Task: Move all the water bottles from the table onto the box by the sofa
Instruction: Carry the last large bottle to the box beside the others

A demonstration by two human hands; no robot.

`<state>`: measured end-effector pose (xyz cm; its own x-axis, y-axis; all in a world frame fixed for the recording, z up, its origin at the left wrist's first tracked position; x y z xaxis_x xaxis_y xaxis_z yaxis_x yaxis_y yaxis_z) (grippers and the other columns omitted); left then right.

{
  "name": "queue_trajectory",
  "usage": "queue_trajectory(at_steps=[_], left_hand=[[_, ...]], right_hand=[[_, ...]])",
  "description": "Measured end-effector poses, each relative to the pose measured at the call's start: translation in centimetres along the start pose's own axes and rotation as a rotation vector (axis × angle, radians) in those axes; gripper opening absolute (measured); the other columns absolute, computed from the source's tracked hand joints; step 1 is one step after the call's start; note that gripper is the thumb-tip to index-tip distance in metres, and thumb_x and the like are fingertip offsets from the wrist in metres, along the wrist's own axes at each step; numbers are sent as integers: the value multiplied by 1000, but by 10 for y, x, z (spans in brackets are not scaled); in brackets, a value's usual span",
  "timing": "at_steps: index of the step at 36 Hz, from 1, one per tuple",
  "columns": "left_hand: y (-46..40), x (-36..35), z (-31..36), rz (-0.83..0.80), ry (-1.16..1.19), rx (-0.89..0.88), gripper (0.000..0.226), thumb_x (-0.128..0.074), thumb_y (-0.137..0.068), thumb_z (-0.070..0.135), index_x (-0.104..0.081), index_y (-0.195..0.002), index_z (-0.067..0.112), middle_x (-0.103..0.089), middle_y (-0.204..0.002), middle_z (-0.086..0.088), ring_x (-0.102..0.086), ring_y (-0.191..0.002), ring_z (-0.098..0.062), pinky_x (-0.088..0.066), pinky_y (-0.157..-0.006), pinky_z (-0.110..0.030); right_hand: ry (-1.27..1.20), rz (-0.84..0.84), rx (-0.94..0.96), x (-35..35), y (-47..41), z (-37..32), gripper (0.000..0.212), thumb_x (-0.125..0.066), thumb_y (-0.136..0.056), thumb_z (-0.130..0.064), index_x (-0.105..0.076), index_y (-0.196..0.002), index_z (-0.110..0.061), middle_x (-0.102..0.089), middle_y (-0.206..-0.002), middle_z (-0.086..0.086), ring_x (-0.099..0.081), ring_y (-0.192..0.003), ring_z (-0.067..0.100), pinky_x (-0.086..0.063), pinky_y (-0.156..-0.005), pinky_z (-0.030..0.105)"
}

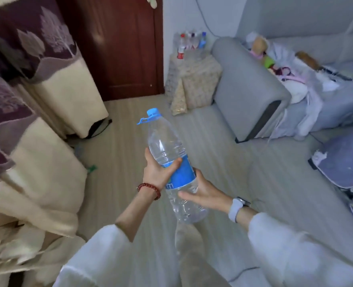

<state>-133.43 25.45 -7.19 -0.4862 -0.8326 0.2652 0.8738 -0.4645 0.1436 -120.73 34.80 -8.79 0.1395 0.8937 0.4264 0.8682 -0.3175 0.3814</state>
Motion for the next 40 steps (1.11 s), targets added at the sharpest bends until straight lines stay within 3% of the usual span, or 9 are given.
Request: queue_trajectory(at_steps=[6, 10, 16, 22, 24, 29, 32, 37, 40], left_hand=[[-150, -67, 36, -41, -5, -3, 76, -77, -68, 33, -30, -126, 16, -59, -109, 3, -60, -95, -18, -44, -81, -26], [-247, -101, 72, -91, 22, -18, 84, -78, -67, 32, -25, -130, 17, -55, -107, 7, -58, -95, -15, -45, -83, -27], [-379, -134, 120, -145, 118, -57, 70, -78, -68, 25, -26, -116, 26, -50, -101, 24, -53, -86, 11, -44, -69, -8], [-523, -164, 146, -219, 186, 13, 68, -72, -73, 37, -35, -126, 16, -57, -122, -4, -59, -107, -18, -49, -93, -45], [-576, -176, 152, -234, 178, 19, 69, -72, -72, 40, -38, -128, 18, -58, -122, -4, -59, -107, -20, -48, -93, -49], [-702, -211, 182, -277, 197, -2, 56, -73, -71, 37, -47, -120, 26, -63, -114, -1, -62, -103, -19, -51, -90, -49], [-763, -237, 212, -303, 188, -57, 33, -73, -73, 33, -54, -98, 42, -66, -102, 8, -64, -100, -18, -53, -87, -44], [-849, -299, 252, -445, 155, -52, 78, -74, -56, 53, -42, -121, 26, -60, -119, -2, -60, -107, -18, -50, -91, -41], [-898, -345, 263, -503, 141, -58, 64, -75, -66, 38, -42, -120, 25, -61, -117, -2, -61, -102, -13, -51, -85, -31]], right_hand=[[-63, 49, -14, 96, -130, 6, 78, -68, -77, -40, -18, -136, -29, -51, -125, -11, -54, -108, 5, -41, -88, 21], [-98, 63, -32, 166, -209, -8, 79, -68, -76, -40, -18, -136, -34, -51, -122, -15, -54, -104, 0, -42, -81, 14], [-69, 93, -1, 250, -319, -33, 78, -70, -75, -38, -20, -134, -30, -47, -124, -14, -51, -109, 3, -38, -88, 19], [-58, 116, 10, 317, -444, -41, 87, -72, -69, -43, -17, -135, -32, -40, -123, -19, -47, -107, -4, -36, -80, 6], [-38, 112, 2, 343, -490, -44, 90, -73, -70, -43, -15, -137, -30, -39, -126, -18, -45, -112, 0, -34, -86, 11], [-47, 123, -33, 416, -597, -62, 96, -75, -67, -43, -13, -139, -29, -38, -134, -16, -42, -117, 0, -33, -94, 18], [-52, 172, -45, 461, -644, -70, 96, -76, -67, -39, -14, -139, -25, -38, -131, -16, -42, -117, 1, -34, -96, 19], [-83, 256, -67, 539, -707, -60, 101, -78, -68, -36, -10, -141, -22, -36, -127, -17, -41, -116, 2, -33, -94, 16], [-99, 258, -84, 587, -747, -42, 103, -79, -68, -32, -7, -140, -21, -38, -127, -16, -41, -115, 1, -36, -89, 7]])
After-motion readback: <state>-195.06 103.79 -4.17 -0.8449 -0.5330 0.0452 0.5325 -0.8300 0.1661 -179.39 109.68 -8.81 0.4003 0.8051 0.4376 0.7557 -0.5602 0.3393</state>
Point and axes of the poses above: each hand's wrist, its own y-axis away from the middle knuckle, its own x-axis out of the back of the hand, z = x × y, the point moved 5 cm from there along -y, towards the middle knuckle
